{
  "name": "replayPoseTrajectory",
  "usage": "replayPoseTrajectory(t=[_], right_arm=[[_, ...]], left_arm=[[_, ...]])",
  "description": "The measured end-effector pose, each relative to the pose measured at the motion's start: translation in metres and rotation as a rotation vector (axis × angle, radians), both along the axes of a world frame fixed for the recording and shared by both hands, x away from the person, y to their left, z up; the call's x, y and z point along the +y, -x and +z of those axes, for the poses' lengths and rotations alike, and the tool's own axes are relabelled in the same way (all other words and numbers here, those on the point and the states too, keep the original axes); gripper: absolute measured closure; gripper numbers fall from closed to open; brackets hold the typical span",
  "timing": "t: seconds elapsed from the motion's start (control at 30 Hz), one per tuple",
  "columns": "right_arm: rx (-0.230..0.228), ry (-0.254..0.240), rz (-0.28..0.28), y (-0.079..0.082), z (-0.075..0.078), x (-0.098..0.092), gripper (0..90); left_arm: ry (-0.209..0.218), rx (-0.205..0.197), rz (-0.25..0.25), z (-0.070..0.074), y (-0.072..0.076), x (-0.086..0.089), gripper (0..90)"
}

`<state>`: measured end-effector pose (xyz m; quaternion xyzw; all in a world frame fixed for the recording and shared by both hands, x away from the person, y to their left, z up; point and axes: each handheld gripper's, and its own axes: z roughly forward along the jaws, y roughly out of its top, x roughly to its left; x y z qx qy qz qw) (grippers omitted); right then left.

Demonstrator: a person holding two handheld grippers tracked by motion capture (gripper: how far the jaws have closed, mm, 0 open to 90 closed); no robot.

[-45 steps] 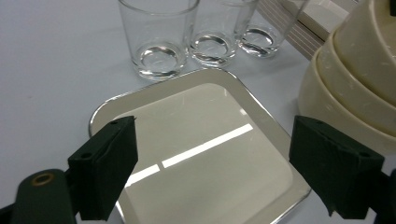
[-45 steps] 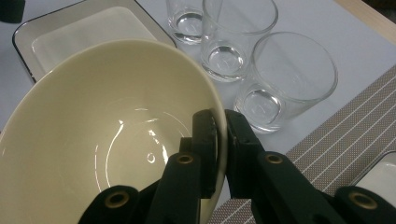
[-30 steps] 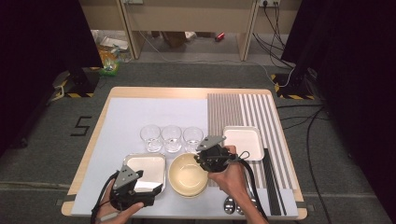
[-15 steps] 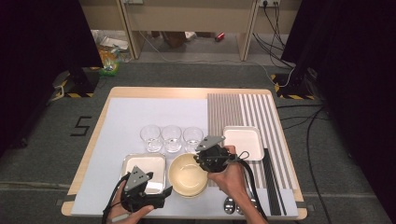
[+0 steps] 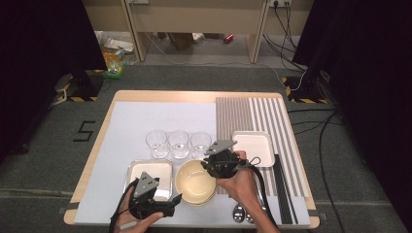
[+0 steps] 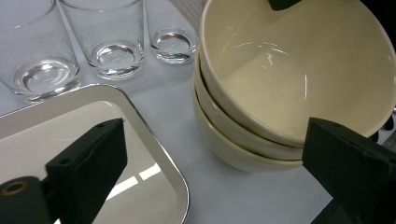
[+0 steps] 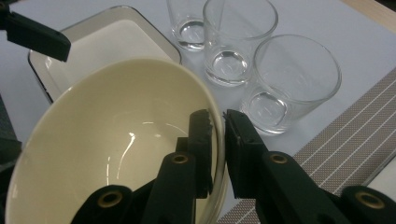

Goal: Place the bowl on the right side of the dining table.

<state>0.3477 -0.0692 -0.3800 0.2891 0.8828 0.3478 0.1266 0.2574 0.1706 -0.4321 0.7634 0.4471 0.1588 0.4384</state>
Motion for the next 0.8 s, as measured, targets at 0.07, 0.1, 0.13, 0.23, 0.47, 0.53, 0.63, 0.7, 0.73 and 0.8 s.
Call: replayPoseTrajectory(t=[0.07, 0.1, 0.13, 0.23, 0.47, 0.53, 0.63, 0.7, 0.73, 0.8], right_arm=[[0.022, -0.012, -0.002, -0.0007, 0.0007, -0.0010, 76.9], [0.030, -0.010, -0.005, -0.0008, 0.0005, -0.0012, 76.6], [0.030, -0.010, -0.005, -0.0008, 0.0005, -0.0012, 76.6], [0.050, 0.001, -0.009, -0.0005, -0.0021, -0.0008, 75.2], [0.075, 0.010, -0.013, -0.0036, -0.0082, -0.0009, 74.6], [0.075, 0.008, -0.012, -0.0040, -0.0081, -0.0009, 74.8], [0.063, 0.018, -0.017, -0.0038, -0.0084, 0.0001, 79.4], [0.061, 0.019, -0.018, -0.0040, -0.0085, 0.0001, 79.8], [0.052, 0.026, -0.017, -0.0036, -0.0084, 0.0010, 80.5], [0.024, 0.064, -0.013, -0.0015, -0.0077, 0.0048, 82.1]], left_arm=[[-0.001, -0.001, 0.000, 0.0000, 0.0001, -0.0001, 5.5], [-0.004, -0.003, 0.003, 0.0000, 0.0004, -0.0004, 5.1], [-0.004, -0.003, 0.003, 0.0000, 0.0004, -0.0004, 5.0], [-0.010, -0.001, 0.002, -0.0003, 0.0007, -0.0009, 4.3], [-0.014, 0.001, 0.007, -0.0014, 0.0001, -0.0010, 2.5], [-0.011, 0.002, 0.010, -0.0018, 0.0000, -0.0011, 1.9], [-0.012, 0.002, 0.012, -0.0017, 0.0000, -0.0012, 1.4], [-0.013, 0.001, 0.014, -0.0016, 0.0001, -0.0014, 1.4], [-0.013, 0.001, 0.014, -0.0016, 0.0001, -0.0015, 1.3], [-0.012, 0.003, 0.007, -0.0015, 0.0003, -0.0015, 1.2]])
